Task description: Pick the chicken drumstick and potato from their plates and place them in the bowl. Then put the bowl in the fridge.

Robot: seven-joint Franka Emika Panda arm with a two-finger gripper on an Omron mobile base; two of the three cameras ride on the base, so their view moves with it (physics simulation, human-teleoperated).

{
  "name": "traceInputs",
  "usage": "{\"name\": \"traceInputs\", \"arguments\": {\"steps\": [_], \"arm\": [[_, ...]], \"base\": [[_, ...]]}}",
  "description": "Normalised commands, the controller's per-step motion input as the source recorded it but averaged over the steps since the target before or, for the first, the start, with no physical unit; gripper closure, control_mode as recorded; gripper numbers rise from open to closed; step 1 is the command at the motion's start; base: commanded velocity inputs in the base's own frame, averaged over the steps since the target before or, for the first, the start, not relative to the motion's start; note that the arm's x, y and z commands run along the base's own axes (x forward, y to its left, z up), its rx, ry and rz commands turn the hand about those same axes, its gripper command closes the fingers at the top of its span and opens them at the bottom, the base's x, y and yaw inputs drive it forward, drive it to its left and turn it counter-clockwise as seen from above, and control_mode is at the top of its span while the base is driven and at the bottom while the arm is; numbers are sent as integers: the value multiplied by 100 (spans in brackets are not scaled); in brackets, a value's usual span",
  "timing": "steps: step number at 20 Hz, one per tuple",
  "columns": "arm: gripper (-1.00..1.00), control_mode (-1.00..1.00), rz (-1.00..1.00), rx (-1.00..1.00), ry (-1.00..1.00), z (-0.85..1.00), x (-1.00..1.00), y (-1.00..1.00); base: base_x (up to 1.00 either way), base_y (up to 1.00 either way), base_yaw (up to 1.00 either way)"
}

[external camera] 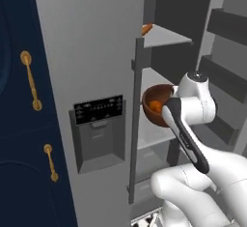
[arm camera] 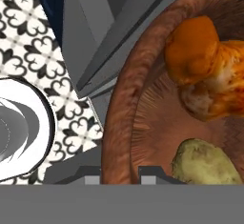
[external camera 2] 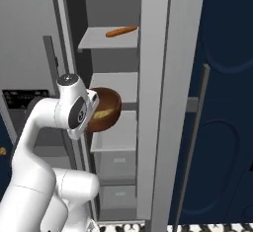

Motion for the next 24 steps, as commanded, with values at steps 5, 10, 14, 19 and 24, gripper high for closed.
{"name": "traceInputs", "arguments": {"steps": [5, 10, 14, 19, 24], "arm": [[100, 100, 0, 0, 0, 0, 0, 0], [100, 100, 0, 0, 0, 0, 0, 0], [100, 100, 0, 0, 0, 0, 0, 0], [100, 100, 0, 0, 0, 0, 0, 0], [100, 100, 0, 0, 0, 0, 0, 0]], "base": [[22, -39, -2], [39, 0, -2], [50, 0, 0], [14, -23, 4], [7, -28, 5]]}}
